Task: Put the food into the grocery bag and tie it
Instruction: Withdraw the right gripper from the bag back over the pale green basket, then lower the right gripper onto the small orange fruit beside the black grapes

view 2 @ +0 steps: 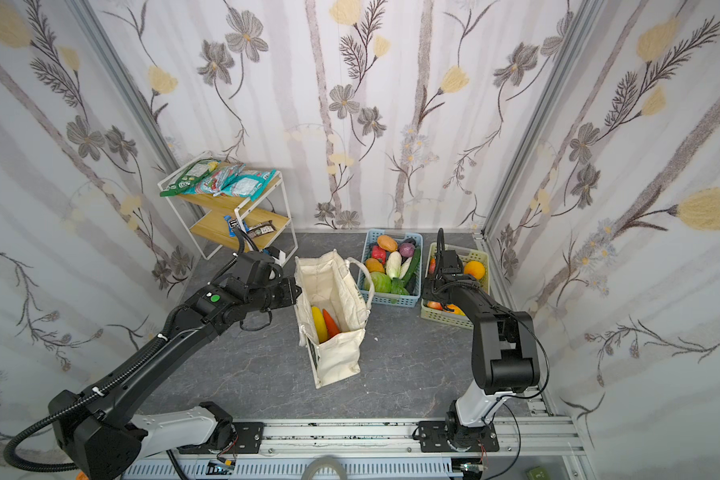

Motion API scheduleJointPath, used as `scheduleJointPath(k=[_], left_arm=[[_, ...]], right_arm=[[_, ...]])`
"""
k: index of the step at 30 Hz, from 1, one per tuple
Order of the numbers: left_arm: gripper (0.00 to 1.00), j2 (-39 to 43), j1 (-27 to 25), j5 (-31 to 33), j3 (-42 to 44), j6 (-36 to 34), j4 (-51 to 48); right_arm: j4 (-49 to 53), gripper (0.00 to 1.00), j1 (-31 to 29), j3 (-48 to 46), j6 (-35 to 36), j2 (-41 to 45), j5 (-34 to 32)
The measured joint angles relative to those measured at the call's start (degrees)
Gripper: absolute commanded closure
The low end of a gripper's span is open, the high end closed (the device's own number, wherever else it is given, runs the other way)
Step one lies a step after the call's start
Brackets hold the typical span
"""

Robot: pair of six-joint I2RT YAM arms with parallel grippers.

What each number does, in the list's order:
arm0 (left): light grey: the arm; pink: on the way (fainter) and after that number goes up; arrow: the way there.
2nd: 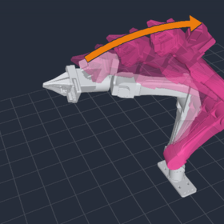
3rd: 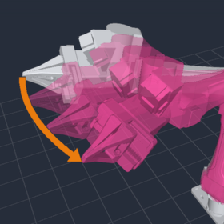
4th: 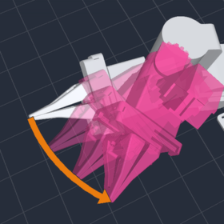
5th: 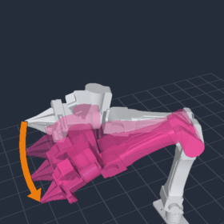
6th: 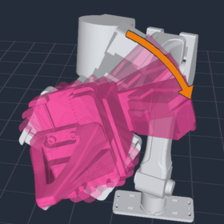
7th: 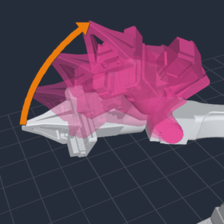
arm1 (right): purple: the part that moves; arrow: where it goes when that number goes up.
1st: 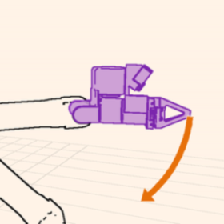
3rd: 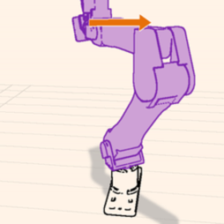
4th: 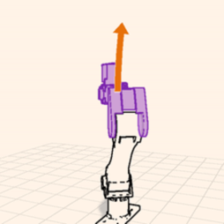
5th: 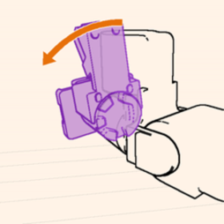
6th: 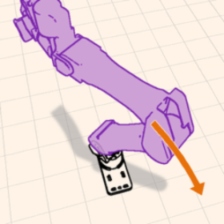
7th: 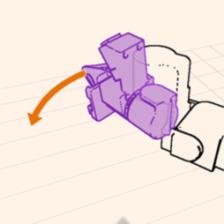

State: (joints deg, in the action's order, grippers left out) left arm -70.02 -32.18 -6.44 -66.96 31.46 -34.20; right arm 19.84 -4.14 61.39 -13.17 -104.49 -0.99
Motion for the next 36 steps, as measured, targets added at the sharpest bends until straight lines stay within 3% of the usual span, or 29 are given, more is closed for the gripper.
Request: scheduleJointPath(k=[7, 20, 36], left_arm=[[1.00, -0.1, 0.0, 0.1, 0.0, 0.0, 0.0], [1.00, -0.1, 0.0, 0.2, 0.0, 0.0, 0.0], [1.00, -0.1, 0.0, 0.3, 0.0, 0.0, 0.0]], right_arm=[[-0.8, 0.46, 0.2, 1.6, 0.3, -2.7, 0.5], [-2.4, 0.56, 0.9, 4.4, 1.2, -6.2, 0.6], [-2.4, 0.59, 1.1, 4.5, 1.3, -5.6, 0.6]])
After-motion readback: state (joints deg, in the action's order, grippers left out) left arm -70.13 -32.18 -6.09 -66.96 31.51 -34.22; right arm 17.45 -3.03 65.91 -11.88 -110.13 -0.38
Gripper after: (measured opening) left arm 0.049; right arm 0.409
